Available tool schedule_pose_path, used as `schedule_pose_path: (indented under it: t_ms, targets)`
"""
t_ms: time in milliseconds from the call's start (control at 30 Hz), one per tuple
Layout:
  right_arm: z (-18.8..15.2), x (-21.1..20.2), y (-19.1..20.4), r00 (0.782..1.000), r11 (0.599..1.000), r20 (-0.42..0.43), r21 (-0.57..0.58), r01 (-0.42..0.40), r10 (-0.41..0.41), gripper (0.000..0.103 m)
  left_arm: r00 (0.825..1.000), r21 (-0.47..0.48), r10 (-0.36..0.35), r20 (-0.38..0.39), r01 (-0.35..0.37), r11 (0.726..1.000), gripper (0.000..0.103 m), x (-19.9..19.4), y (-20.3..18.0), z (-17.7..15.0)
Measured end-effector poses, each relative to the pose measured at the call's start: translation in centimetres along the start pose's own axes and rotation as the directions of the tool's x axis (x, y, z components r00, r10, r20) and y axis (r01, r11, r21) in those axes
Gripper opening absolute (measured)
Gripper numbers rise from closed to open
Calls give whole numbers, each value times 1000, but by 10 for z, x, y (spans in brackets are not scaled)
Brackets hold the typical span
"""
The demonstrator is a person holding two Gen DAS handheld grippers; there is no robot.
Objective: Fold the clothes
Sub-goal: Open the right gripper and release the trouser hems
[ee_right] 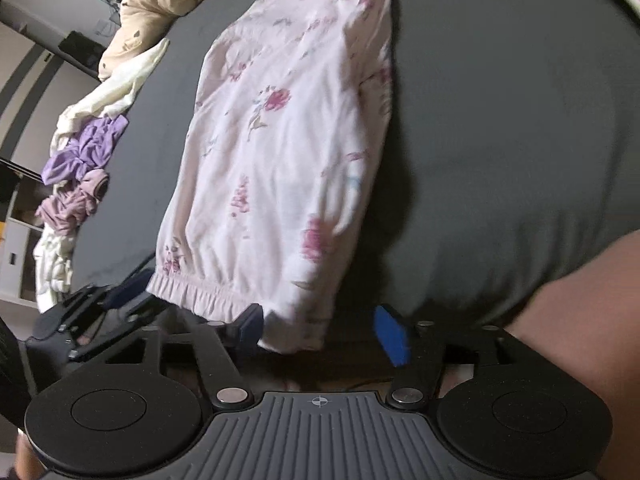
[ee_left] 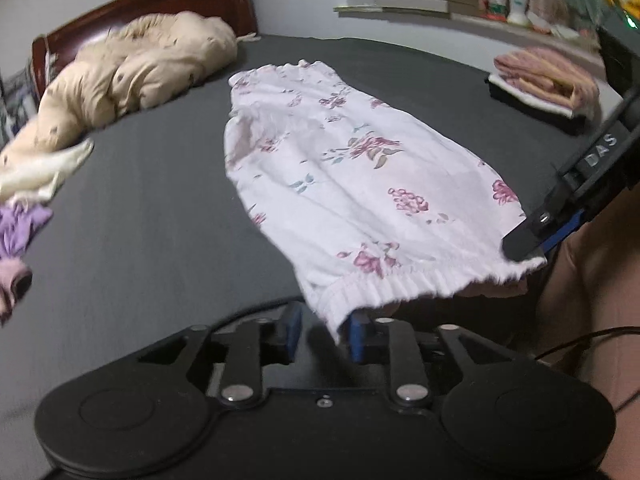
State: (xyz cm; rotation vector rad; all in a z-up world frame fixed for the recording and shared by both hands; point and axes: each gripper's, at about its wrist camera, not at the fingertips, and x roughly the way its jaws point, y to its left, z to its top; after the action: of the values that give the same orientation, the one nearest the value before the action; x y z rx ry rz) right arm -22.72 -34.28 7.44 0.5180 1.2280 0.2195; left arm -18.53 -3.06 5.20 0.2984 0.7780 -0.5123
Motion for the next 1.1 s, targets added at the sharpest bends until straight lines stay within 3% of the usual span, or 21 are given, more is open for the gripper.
schedule_pose_path:
  t_ms: [100,233,400,533,567,600,667,767,833,900,1100]
  targets:
    - [1,-19,11,999,998,18,-53,42,-41,63,1000,-60,-17,-15,16,998,35,-17,18,-4]
    - [12,-51,29,998,994,59,-105,-4,10,63,999,-155,-32,-10,30,987,39,-54,56,-6]
    - [44,-56,74,992,976,89,-209,-65,85,63,993,-207,116,20,-109,972,44,-121,115,9]
    - [75,-38,108,988,953,135,-303,-33,78,63,959,-223,274,75,-251,942,48,-180,163,32]
    - [83,-31,115,986,947,149,-321,-21,72,63,946,-228,311,89,-285,931,55,-194,174,38]
    - [91,-23,121,984,944,163,-330,-10,67,63,934,-227,339,111,-309,924,61,-201,182,45]
    - [109,-8,130,980,944,187,-330,1,65,63,915,-215,371,156,-335,917,62,-207,193,59]
    - [138,12,135,977,955,202,-298,2,61,63,927,-205,306,215,-264,943,62,-177,198,81]
    - [156,24,137,977,962,206,-272,12,46,63,950,-228,212,230,-159,960,62,-138,198,88]
    - [173,33,141,977,963,213,-266,41,17,63,960,-244,129,247,-67,967,62,-98,194,93]
    - [217,68,168,964,920,236,-339,198,-121,63,963,-290,-50,263,128,948,62,23,148,91]
